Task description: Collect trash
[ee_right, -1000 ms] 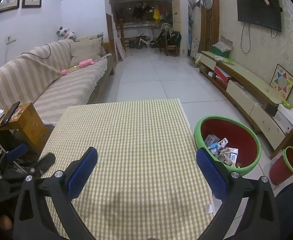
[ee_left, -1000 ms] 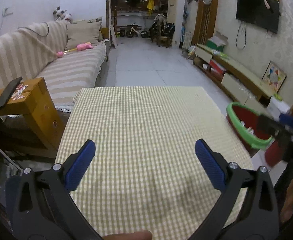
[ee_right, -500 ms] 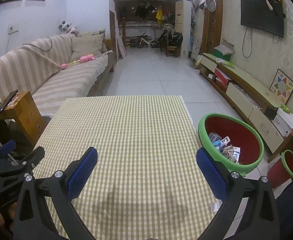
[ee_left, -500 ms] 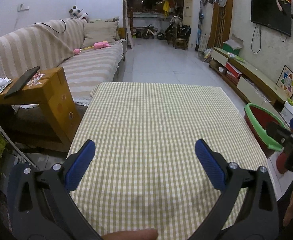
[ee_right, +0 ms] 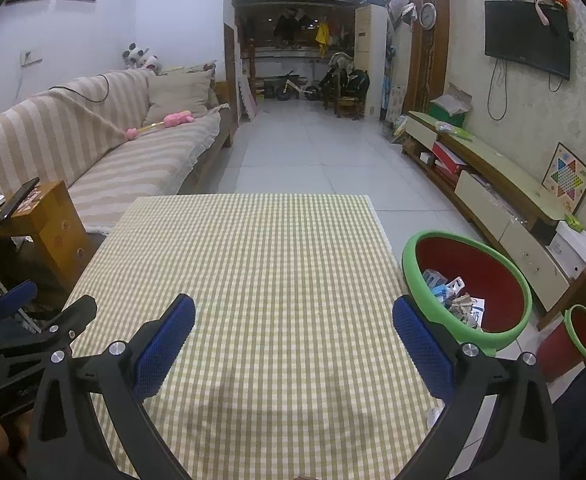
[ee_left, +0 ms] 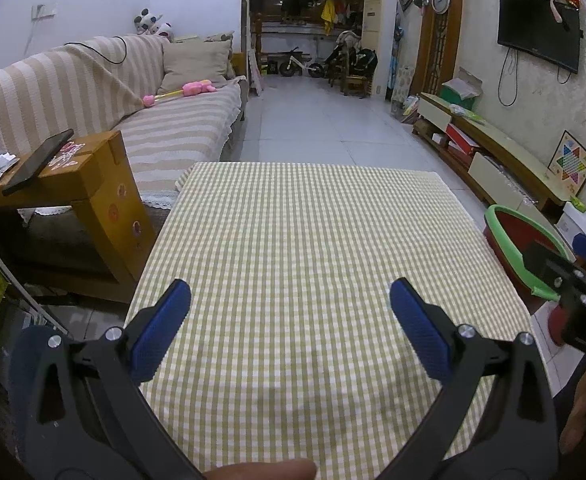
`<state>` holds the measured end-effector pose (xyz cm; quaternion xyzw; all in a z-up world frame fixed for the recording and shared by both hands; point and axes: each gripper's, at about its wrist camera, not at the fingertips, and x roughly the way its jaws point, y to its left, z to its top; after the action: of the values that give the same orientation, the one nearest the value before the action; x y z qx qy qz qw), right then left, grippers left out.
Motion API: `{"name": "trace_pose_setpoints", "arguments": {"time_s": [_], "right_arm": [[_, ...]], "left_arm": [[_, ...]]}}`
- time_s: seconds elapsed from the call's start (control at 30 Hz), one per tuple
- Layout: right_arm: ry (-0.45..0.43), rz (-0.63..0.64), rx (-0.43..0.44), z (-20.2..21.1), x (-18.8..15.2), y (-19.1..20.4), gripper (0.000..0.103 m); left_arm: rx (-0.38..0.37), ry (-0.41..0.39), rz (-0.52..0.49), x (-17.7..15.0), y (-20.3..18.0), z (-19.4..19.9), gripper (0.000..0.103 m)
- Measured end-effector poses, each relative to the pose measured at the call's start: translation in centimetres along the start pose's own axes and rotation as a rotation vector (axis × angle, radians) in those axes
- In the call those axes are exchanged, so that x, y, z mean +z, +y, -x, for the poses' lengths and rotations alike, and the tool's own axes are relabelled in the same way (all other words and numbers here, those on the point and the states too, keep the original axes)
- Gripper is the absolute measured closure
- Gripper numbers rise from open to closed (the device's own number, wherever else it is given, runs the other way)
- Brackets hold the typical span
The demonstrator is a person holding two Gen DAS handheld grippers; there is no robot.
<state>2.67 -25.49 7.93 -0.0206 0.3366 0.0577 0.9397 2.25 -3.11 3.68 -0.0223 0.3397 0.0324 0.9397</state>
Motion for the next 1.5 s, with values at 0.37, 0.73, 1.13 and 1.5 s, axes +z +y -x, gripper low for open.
{"name": "trace_pose_setpoints", "arguments": {"time_s": [0.37, 0.73, 1.13, 1.5], "right_arm": [[-0.01, -0.004, -0.002, 0.2, 0.05, -0.18, 0.007], [0.025, -0.011, 0.019, -0.22, -0.03, -0.62, 0.007], [0.035, -0.012, 0.015, -0.41, -0.13, -0.39, 0.007], [0.052, -0.029, 0.011, -0.77, -0.29, -0.9, 0.007]], "left_arm": [[-0.004, 0.006, 0.01, 0.03, 0.16, -0.09, 0.005], [-0.009, 0.011, 0.016, 0.09, 0.3, -0.08, 0.005], [-0.009, 0.009, 0.016, 0.03, 0.19, 0.05, 0.005], [0.001, 0.009, 0.005, 0.11, 0.24, -0.07, 0.005]]}}
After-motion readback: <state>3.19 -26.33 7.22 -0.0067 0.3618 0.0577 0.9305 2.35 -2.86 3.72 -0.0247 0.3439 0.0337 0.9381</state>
